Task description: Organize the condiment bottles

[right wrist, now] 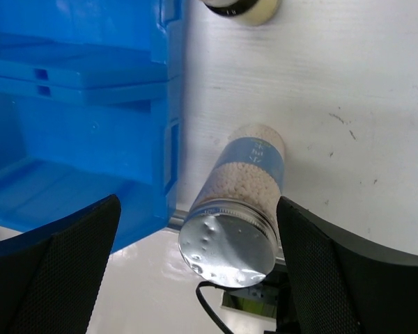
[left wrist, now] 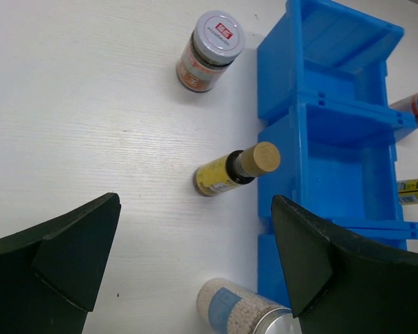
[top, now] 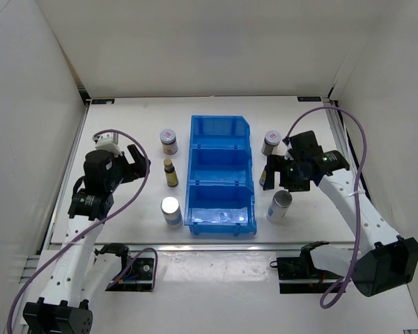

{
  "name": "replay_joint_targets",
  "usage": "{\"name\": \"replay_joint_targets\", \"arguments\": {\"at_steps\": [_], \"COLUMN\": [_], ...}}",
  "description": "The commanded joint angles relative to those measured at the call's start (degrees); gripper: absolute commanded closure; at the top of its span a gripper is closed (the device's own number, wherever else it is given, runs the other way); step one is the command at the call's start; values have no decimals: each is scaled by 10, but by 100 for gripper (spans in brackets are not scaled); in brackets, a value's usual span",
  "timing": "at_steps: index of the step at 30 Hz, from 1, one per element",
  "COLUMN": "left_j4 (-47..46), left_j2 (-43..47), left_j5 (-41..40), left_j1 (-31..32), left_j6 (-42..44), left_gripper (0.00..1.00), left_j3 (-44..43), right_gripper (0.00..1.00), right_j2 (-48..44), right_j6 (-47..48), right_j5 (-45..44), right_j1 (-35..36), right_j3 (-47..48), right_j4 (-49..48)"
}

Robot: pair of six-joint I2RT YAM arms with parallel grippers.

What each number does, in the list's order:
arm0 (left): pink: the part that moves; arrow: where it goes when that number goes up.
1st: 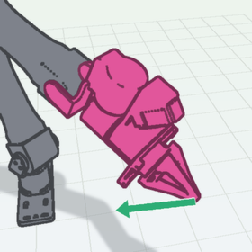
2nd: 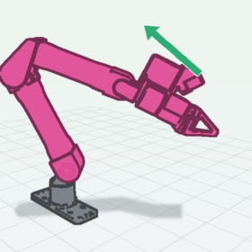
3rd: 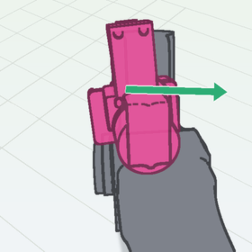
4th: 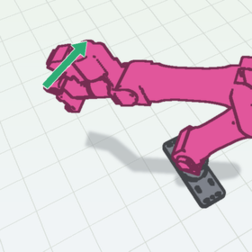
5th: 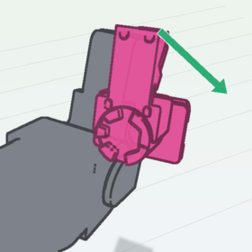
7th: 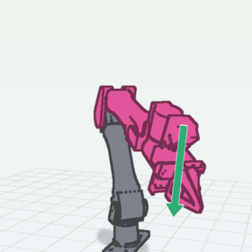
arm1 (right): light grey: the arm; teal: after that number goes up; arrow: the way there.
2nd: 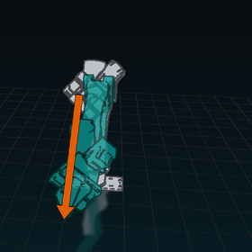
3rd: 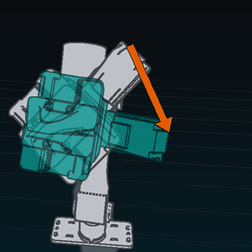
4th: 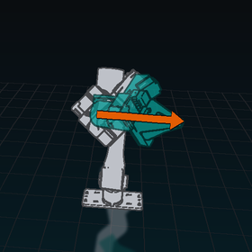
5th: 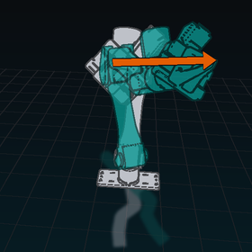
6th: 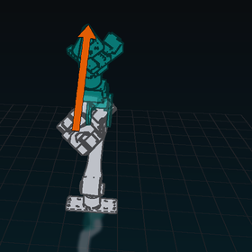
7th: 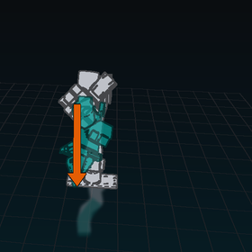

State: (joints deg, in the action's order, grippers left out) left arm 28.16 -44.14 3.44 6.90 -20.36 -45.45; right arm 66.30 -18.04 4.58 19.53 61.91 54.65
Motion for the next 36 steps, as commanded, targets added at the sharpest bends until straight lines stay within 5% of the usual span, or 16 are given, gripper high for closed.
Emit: {"name": "replay_joint_targets", "arguments": {"at_steps": [1,18,21,25,26,29,36], "left_j4": [19,51,51,51,51,57,57], "left_j2": [16,-33,-27,-22,-22,-17,-17], "left_j5": [-46,-84,-84,-84,-84,-78,-78], "left_j1": [8,24,24,24,24,24,24], "left_j6": [3,3,3,3,3,3,-2], "left_gripper": [0,0,0,0,0,0,0], "left_j3": [-7,-32,-32,-32,-32,-32,-32], "right_gripper": [5,16,30,66,82,99,100], "right_j2": [-5,30,30,7,1,-20,7], "right_j6": [-1,-139,-154,-173,-173,-173,-118], "right_j5": [-13,-152,-157,-171,-184,-200,-162], "right_j1": [2,120,127,133,133,139,175], "right_j3": [2,-25,-25,-25,-16,36,220], "right_j4": [42,100,118,135,141,167,195]}}
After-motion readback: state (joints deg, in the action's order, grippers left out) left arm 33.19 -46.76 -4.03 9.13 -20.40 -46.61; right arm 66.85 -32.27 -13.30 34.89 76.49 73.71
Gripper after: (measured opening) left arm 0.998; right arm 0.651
